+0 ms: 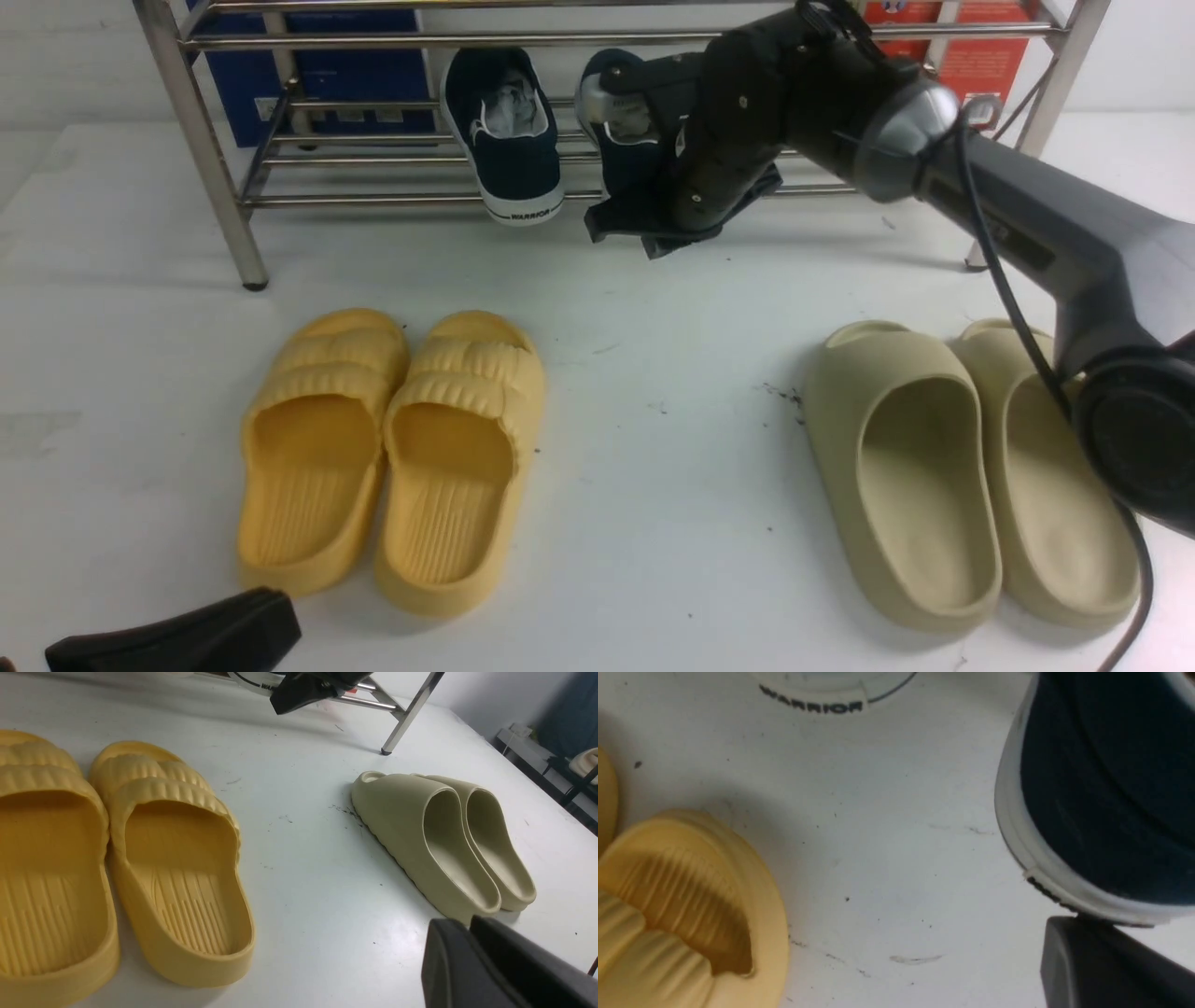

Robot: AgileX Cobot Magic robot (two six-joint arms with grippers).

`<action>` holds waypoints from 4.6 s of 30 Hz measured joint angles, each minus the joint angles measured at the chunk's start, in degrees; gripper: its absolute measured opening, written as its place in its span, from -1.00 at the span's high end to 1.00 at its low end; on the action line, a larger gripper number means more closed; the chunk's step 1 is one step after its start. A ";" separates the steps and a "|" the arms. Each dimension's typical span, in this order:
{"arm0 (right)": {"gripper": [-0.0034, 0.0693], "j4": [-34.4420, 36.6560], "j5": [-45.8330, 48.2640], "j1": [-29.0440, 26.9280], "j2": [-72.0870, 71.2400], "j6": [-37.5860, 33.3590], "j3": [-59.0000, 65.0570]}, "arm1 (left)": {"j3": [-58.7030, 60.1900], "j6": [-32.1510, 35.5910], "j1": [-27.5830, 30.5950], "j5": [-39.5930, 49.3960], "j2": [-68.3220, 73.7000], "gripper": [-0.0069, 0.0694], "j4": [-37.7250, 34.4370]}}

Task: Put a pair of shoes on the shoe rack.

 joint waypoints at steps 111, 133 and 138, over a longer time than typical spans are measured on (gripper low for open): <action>0.89 1.94 -31.28 -26.92 -136.08 -9.65 131.00 | 0.00 -0.04 0.00 0.00 0.00 0.41 0.05; 0.86 1.99 -31.23 -26.92 -136.08 -9.64 131.00 | 5.24 5.85 18.00 -0.10 -8.83 0.71 -4.62; 0.85 1.99 -31.23 -26.92 -136.08 -9.64 131.00 | 11.23 14.54 31.59 -0.58 -14.56 0.85 -9.37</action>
